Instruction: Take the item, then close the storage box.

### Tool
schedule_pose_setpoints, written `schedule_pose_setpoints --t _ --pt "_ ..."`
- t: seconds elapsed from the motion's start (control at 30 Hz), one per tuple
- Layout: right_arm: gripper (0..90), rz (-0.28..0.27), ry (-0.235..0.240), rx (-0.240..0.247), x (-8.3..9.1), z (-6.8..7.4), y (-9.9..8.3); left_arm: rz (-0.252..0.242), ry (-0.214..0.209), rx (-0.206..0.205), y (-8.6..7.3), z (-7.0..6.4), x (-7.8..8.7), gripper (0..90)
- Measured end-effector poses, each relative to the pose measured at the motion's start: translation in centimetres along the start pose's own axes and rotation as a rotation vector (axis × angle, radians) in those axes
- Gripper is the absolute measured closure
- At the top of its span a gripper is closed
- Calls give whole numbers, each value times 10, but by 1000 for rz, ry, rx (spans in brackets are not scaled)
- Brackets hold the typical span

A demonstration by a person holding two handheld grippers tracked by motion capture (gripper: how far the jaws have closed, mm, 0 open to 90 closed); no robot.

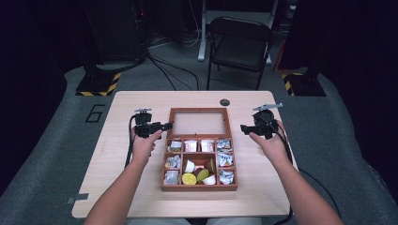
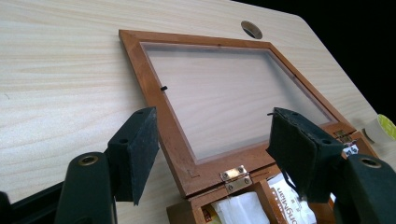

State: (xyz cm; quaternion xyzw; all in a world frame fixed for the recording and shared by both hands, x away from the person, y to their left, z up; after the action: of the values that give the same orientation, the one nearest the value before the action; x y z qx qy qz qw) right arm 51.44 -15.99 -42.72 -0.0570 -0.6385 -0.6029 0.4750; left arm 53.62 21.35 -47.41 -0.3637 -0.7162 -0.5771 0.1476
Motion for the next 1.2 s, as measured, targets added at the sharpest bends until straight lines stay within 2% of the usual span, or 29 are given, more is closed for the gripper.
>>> schedule_pose_setpoints --t 0.23,0.43,0.63,0.77,0.9,1.2 --pt "348 -5 18 11 -8 4 6 4 5 5 0 1 -2 330" --pt "348 -5 36 -1 -18 10 11 11 1 8 -1 1 -5 332" --pt "349 1 43 16 -29 15 12 10 -6 14 -2 0 -7 333" --pt "351 9 52 10 -37 17 12 13 -8 2 -3 0 -10 333" --pt "351 7 65 6 -43 19 13 13 -8 12 -3 -1 -12 333" --pt "352 12 80 -13 -55 22 17 25 -1 6 -5 1 -17 333"
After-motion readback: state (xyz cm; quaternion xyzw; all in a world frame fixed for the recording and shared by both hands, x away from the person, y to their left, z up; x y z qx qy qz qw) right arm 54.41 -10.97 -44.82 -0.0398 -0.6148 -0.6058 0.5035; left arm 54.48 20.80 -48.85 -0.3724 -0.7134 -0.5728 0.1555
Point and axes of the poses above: each handheld gripper's, and its own axes: x roughly backward along the jaws, y roughly out of its top, z roughly to its left, the point moved 5 cm from there along -x, roughly forward along the jaws, and after that the axes turned 12 degrees about y, right-handed, at the moved point
